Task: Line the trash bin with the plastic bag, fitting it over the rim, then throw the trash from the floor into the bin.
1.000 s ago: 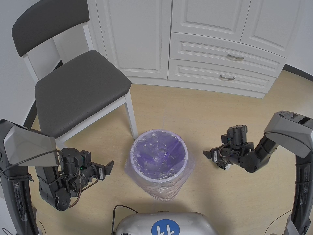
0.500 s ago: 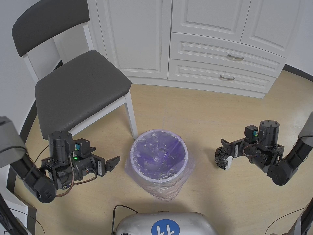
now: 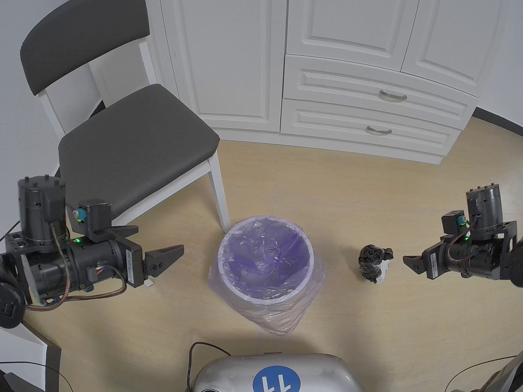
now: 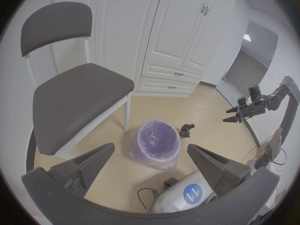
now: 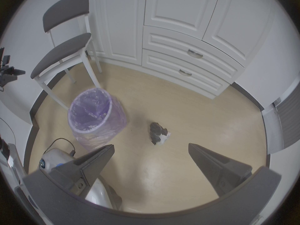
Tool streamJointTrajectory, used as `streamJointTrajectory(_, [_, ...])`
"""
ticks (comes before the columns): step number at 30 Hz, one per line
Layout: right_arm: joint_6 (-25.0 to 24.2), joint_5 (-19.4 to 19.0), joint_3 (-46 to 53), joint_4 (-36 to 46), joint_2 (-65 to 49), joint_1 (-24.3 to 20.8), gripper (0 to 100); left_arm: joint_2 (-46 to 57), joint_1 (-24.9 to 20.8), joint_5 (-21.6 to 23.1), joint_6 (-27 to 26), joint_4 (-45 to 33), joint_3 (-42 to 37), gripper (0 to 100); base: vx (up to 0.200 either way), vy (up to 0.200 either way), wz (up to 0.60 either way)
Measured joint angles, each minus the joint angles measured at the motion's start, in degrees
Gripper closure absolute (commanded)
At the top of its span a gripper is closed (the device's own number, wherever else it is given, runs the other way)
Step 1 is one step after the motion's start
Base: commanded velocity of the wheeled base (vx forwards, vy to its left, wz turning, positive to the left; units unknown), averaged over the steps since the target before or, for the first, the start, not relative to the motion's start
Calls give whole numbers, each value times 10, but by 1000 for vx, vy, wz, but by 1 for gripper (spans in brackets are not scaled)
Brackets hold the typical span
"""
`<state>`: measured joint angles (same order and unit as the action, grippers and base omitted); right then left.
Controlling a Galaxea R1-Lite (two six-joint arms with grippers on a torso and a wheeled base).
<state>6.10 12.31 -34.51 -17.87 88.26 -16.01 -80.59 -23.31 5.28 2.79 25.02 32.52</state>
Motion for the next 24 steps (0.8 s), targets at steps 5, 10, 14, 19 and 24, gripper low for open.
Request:
streamJointTrajectory(5, [-2, -17, -37, 49, 2, 52, 0, 49, -3, 0, -1, -29, 0, 0, 0, 0, 0])
streamJointTrajectory(10, [-5, -54, -61, 21, 61, 99, 0, 82, -5, 0, -1, -30, -10, 0, 0, 0, 0])
streamJointTrajectory(14, [-8, -71, -72, -29, 121, 128, 0, 101, -5, 0, -1, -23, -16, 0, 0, 0, 0])
streamJointTrajectory(19, [-26, -79, -84, -116, 212, 152, 0, 115, -5, 0, -2, -19, -21, 0, 0, 0, 0])
streamJointTrajectory(24, [-59, -81, -98, -205, 295, 158, 0, 120, -5, 0, -2, -18, -23, 0, 0, 0, 0])
